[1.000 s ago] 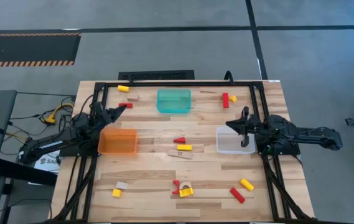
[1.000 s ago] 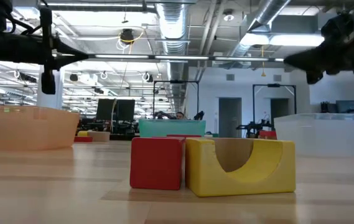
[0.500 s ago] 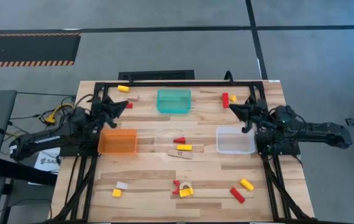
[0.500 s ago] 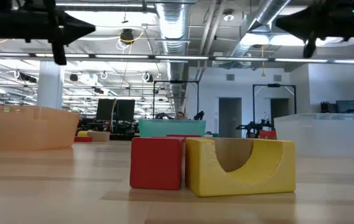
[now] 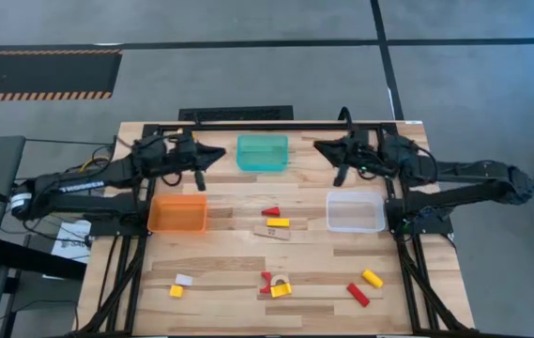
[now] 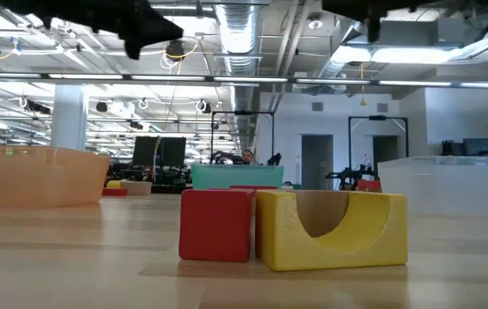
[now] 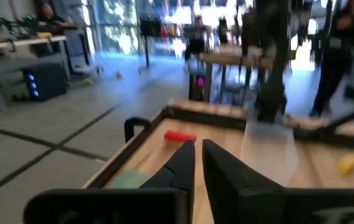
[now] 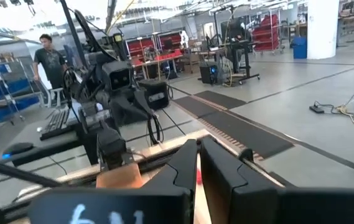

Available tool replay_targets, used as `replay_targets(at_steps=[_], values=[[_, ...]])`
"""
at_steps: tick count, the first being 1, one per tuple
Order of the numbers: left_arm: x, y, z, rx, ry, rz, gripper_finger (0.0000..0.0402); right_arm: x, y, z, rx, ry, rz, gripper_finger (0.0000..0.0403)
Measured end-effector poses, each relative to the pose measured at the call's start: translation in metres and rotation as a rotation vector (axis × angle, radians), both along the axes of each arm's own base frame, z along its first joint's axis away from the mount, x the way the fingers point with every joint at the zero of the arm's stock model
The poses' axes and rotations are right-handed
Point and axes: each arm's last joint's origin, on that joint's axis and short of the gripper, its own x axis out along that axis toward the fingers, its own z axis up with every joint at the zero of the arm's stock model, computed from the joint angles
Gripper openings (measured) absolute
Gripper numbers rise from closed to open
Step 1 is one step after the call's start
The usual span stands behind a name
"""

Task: Sort & place blocks by color
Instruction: Put the red block into the white bin

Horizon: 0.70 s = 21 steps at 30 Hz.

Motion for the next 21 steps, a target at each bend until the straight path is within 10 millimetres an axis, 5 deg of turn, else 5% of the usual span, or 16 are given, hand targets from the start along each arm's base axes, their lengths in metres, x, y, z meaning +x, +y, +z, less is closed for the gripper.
replay_targets(at_steps=[5, 13, 21], values=[[0.021, 0.003, 0.014, 0.077, 0.045, -0.048, 0.0082, 0.029, -0.004, 0.002, 0.004, 0.053, 0.018, 0.0047], [0.028, 0.000, 0.014, 0.018, 0.077, -0.069, 0.0205, 0.079, 0.006, -0.025, -0.108, 0.288, 0.177, 0.0063], [0.013, -0.005, -0.007, -0.263, 0.283, -0.025, 0.0292, 0.124, 0.016, -0.055, -0.124, 0.586, 0.250, 0.0172]])
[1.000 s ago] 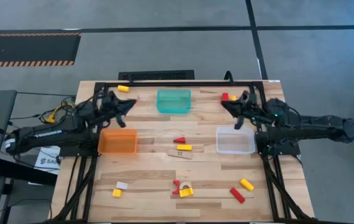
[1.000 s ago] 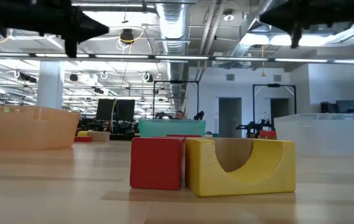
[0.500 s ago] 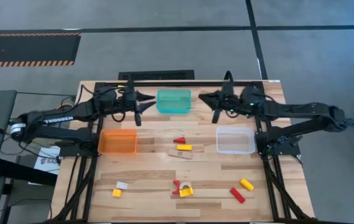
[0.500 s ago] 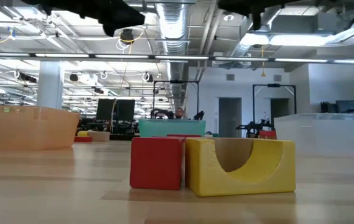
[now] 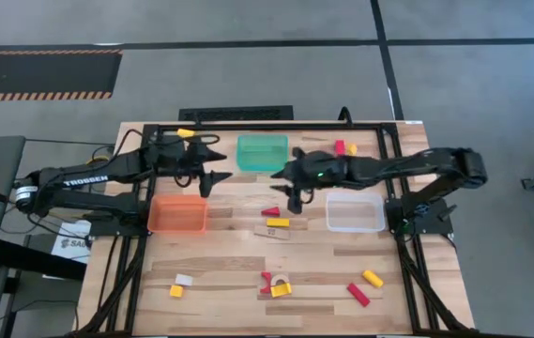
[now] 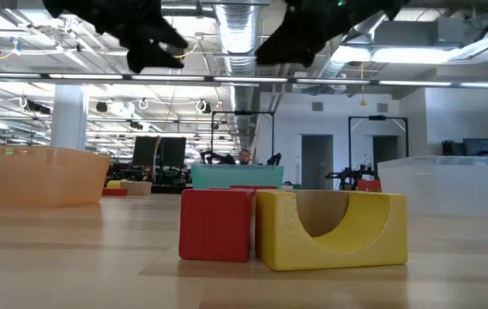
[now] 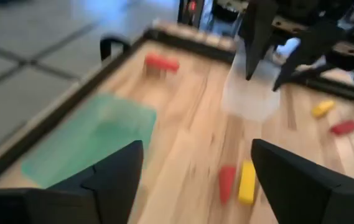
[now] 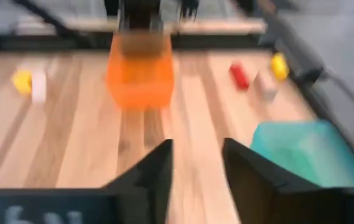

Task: Sort & place blocks by color
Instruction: Put the red block into the white bin

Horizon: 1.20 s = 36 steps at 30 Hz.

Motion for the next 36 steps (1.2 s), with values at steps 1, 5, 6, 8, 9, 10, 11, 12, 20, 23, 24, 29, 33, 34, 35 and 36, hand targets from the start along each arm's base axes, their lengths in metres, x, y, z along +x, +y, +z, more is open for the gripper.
replay_targets(at_steps=[1, 5, 6, 8, 9, 10, 11, 12, 20, 23, 24, 29, 33, 34, 35, 36], values=[[-0.002, -0.001, -0.003, -0.020, 0.033, 0.005, 0.0296, 0.004, 0.000, -0.006, 0.002, 0.035, 0.000, 0.0192], [-0.006, -0.002, -0.012, -0.051, 0.134, 0.015, 0.0301, 0.020, 0.000, -0.026, 0.007, 0.115, 0.003, 0.0264], [-0.006, -0.002, -0.014, -0.052, 0.148, 0.014, 0.0301, 0.022, 0.000, -0.031, 0.008, 0.134, 0.003, 0.0277], [-0.007, -0.002, -0.017, -0.057, 0.181, 0.012, 0.0301, 0.027, -0.002, -0.043, 0.007, 0.166, 0.004, 0.0297], [-0.007, -0.002, -0.017, -0.059, 0.188, 0.012, 0.0301, 0.029, -0.002, -0.049, 0.010, 0.190, 0.006, 0.0304], [-0.008, -0.002, -0.018, -0.059, 0.191, 0.011, 0.0301, 0.029, -0.001, -0.055, 0.015, 0.225, 0.010, 0.0309], [-0.008, -0.002, -0.018, -0.057, 0.196, 0.010, 0.0301, 0.030, -0.001, -0.060, 0.021, 0.245, 0.018, 0.0312], [-0.008, -0.002, -0.018, -0.053, 0.201, 0.007, 0.0301, 0.032, 0.000, -0.065, 0.025, 0.259, 0.025, 0.0314], [-0.009, -0.002, -0.019, -0.036, 0.215, -0.003, 0.0301, 0.042, 0.016, -0.105, 0.049, 0.379, 0.056, 0.0307], [-0.009, -0.002, -0.019, -0.037, 0.217, -0.003, 0.0301, 0.044, 0.021, -0.115, 0.061, 0.404, 0.056, 0.0306], [-0.009, -0.002, -0.019, -0.037, 0.217, -0.003, 0.0301, 0.045, 0.022, -0.117, 0.067, 0.405, 0.051, 0.0306], [-0.009, -0.002, -0.019, -0.037, 0.219, -0.003, 0.0301, 0.047, 0.021, -0.133, 0.107, 0.446, 0.015, 0.0306], [-0.009, -0.002, -0.019, -0.037, 0.218, -0.004, 0.0301, 0.050, 0.018, -0.143, 0.118, 0.456, 0.000, 0.0301], [-0.009, -0.002, -0.019, -0.037, 0.218, -0.004, 0.0301, 0.051, 0.018, -0.144, 0.118, 0.457, 0.000, 0.0296], [-0.009, -0.002, -0.019, -0.037, 0.218, -0.004, 0.0301, 0.051, 0.018, -0.144, 0.122, 0.458, -0.003, 0.0289], [-0.009, -0.002, -0.019, -0.037, 0.219, -0.004, 0.0301, 0.051, 0.018, -0.144, 0.125, 0.457, -0.006, 0.0280]])
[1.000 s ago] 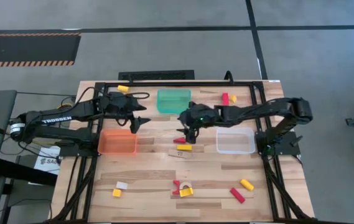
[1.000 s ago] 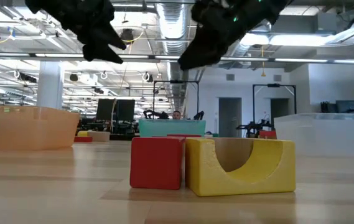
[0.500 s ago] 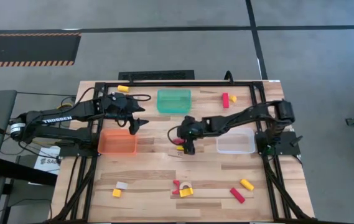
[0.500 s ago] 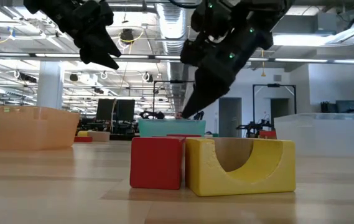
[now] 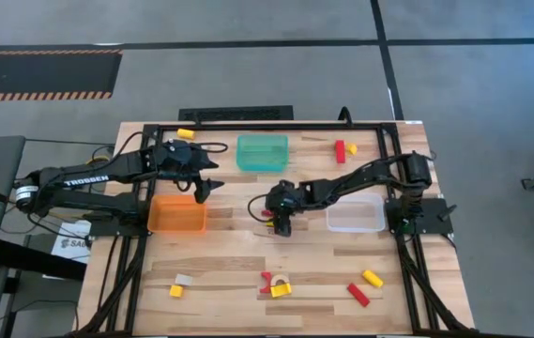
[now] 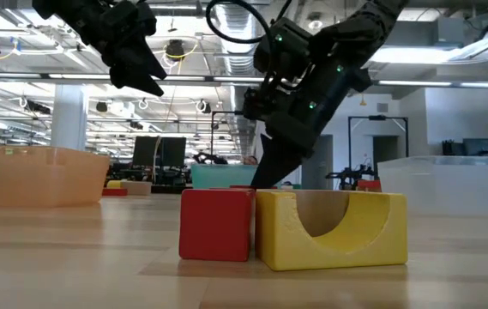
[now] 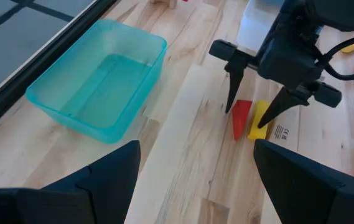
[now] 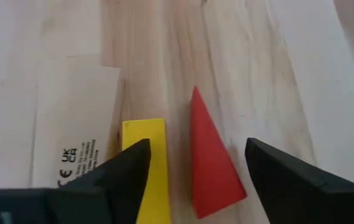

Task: Sort & place blocks by color
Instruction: Put the red block into the white bin

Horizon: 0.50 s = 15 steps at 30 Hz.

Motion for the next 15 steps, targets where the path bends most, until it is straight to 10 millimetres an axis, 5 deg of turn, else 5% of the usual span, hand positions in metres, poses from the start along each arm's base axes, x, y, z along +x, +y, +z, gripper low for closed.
replay_targets(at_steps=[4, 9, 15], values=[[0.000, 0.000, 0.000, 0.000, 0.000, 0.000, 0.0301, -0.001, -0.003, 0.000, 0.024, 0.004, -0.040, 0.0217], [0.000, 0.000, 0.000, 0.005, 0.002, 0.007, 0.0301, -0.003, -0.009, 0.002, 0.085, 0.014, -0.040, 0.0089], [0.000, 0.001, 0.000, 0.014, 0.004, 0.020, 0.0301, -0.011, -0.017, 0.024, 0.219, 0.016, -0.032, 0.0073]])
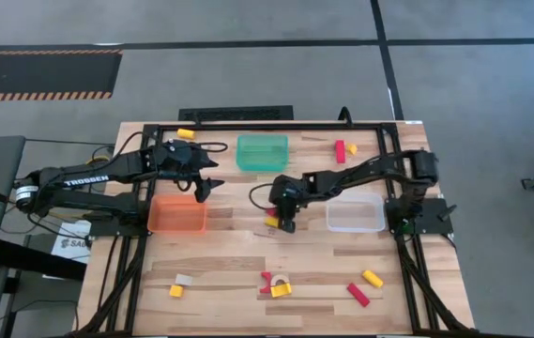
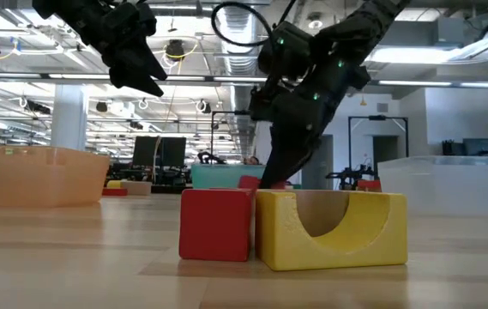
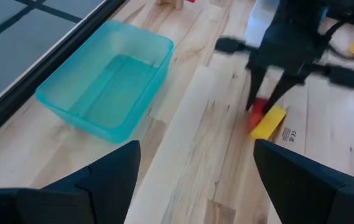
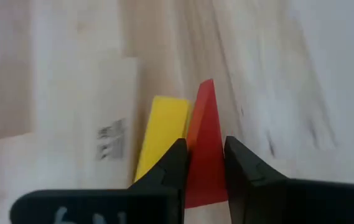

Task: Sort & place blocks by color
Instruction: Put the red block into the white bin, then put the yellow block into the orange bin

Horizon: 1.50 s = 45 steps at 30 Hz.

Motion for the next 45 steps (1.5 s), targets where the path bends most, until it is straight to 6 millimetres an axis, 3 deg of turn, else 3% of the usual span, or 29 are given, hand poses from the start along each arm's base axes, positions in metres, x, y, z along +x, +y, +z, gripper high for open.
replay_targets(at_steps=[4, 11, 18, 24, 37, 45], values=[[0.000, 0.000, 0.000, 0.000, -0.002, 0.000, 0.0301, -0.014, -0.004, 0.045, 0.029, -0.044, -0.054, 0.0072], [0.000, 0.001, 0.000, 0.041, 0.008, 0.003, 0.0301, -0.070, 0.005, 0.095, 0.062, 0.080, -0.157, 0.0071], [0.002, 0.002, 0.003, 0.073, -0.019, 0.025, 0.0301, -0.139, 0.030, 0.094, 0.092, 0.279, -0.290, 0.0071], [0.004, 0.004, 0.007, 0.099, -0.064, 0.045, 0.0301, -0.177, 0.034, 0.079, 0.093, 0.303, -0.463, 0.0071], [0.006, 0.005, 0.010, 0.089, -0.101, 0.086, 0.0301, -0.189, 0.032, 0.066, 0.078, 0.375, -0.482, 0.0249], [0.006, 0.005, 0.010, 0.093, -0.100, 0.091, 0.0301, -0.186, 0.034, 0.075, 0.111, 0.361, -0.432, 0.0270]])
